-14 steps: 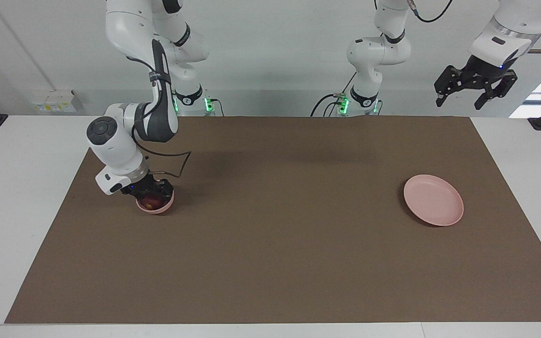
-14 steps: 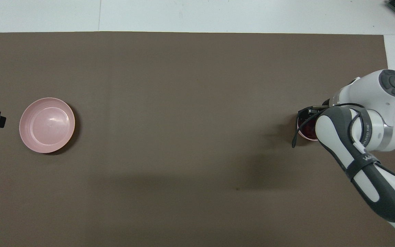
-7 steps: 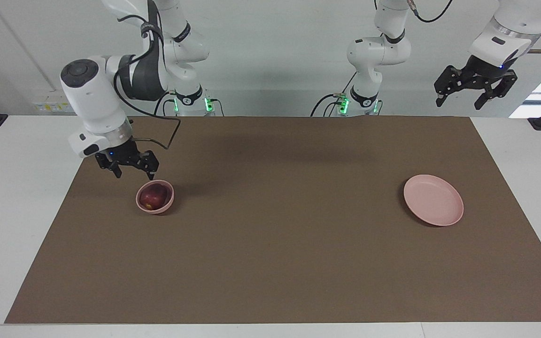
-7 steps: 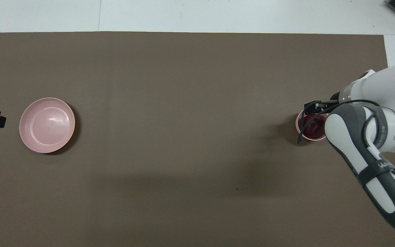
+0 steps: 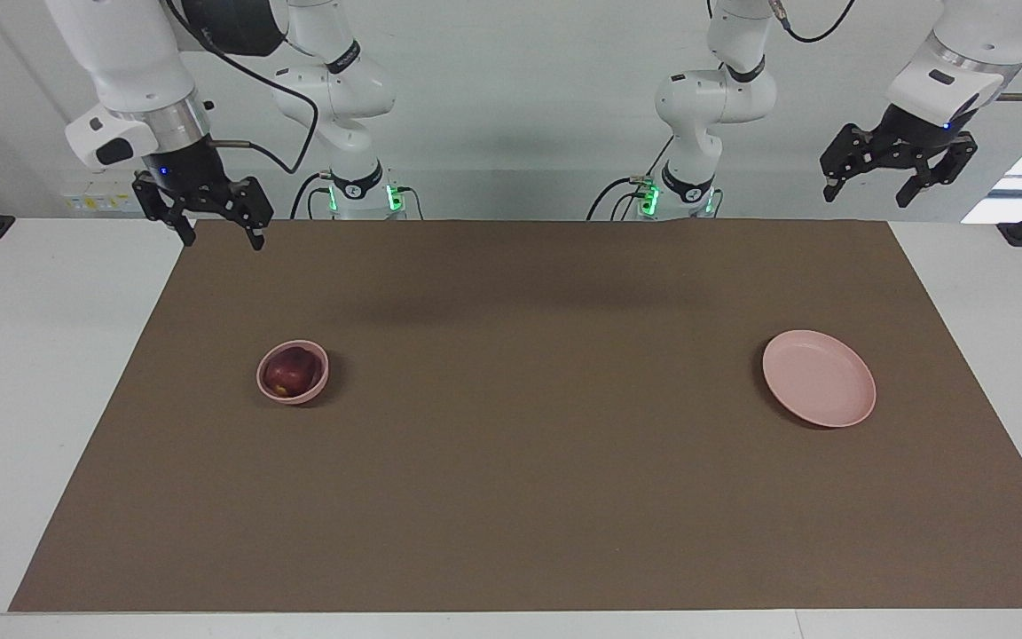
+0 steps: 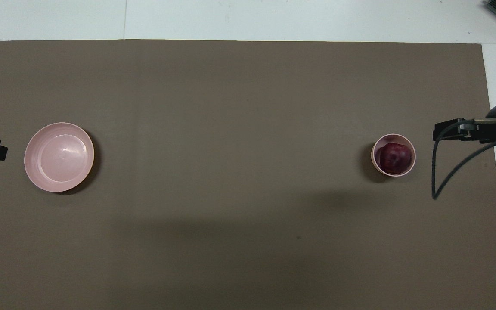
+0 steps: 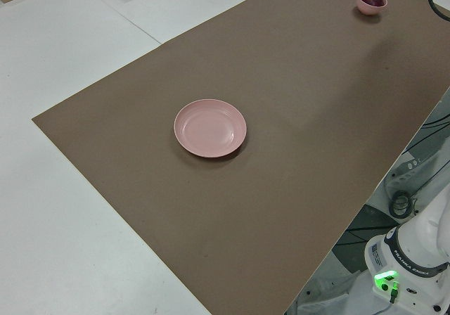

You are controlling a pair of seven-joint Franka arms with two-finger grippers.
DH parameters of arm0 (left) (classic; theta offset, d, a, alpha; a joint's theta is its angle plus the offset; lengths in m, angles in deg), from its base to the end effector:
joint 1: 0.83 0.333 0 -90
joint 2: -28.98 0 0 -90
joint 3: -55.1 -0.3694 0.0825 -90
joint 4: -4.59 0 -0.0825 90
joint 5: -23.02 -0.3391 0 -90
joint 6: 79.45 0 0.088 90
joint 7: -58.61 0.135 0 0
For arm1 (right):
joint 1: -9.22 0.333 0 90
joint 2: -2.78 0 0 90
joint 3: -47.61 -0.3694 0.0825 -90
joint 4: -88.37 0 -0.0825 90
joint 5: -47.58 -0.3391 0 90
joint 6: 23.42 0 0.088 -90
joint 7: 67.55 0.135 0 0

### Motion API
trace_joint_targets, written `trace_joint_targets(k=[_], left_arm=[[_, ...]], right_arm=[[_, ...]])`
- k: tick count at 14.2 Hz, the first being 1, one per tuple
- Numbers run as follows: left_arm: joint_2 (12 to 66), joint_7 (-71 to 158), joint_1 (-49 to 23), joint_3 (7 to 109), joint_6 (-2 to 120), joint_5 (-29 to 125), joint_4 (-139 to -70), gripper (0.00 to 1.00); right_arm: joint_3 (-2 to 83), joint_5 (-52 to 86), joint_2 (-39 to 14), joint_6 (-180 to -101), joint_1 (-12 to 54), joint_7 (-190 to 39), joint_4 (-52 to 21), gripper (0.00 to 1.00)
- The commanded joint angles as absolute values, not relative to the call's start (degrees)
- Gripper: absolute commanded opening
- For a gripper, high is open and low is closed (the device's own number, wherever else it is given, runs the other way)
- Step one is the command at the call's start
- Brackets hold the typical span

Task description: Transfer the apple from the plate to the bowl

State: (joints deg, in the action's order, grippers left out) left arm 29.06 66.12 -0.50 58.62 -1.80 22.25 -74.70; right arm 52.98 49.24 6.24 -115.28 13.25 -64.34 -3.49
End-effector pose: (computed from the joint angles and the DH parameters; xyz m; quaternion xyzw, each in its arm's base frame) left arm 0.4843 -0.0249 0.7084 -0.9956 0.0919 0.0152 0.0060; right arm 0.4925 -0.0172 0.6691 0.9987 -0.0396 0.0302 0.0112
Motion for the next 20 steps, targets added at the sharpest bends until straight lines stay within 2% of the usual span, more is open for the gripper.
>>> trace_joint_targets(k=[1, 2, 7, 12, 16, 20], left_arm=[[27.7, 65.6, -0.1, 59.2, -2.3, 21.9, -76.2, 1.0], [27.7, 65.6, -0.2, 59.2, -2.2, 21.9, -76.2, 1.0], [27.7, 65.6, -0.3, 59.3, -2.4, 21.9, -76.2, 1.0], [27.3, 65.4, -0.1, 59.3, -2.3, 21.9, -76.4, 1.0], [27.3, 65.2, 0.1, 59.3, -2.3, 21.9, -76.5, 1.0], [26.7, 63.3, 0.1, 59.2, -1.9, 22.0, -77.8, 1.0]], right_arm=[[52.4, 49.6, 5.9, -111.1, 12.9, -63.0, -0.2, 1.0], [52.4, 49.7, 7.3, -111.0, 12.7, -63.4, -1.9, 1.0], [52.4, 50.0, 7.5, -112.1, 12.8, -64.6, -2.4, 1.0], [52.4, 50.8, 7.4, -111.5, 12.8, -67.2, -1.9, 1.0], [52.4, 49.8, 6.8, -107.8, 12.7, -69.1, 0.3, 1.0], [52.3, 49.7, 6.9, -108.7, 12.8, -68.7, 0.3, 1.0]])
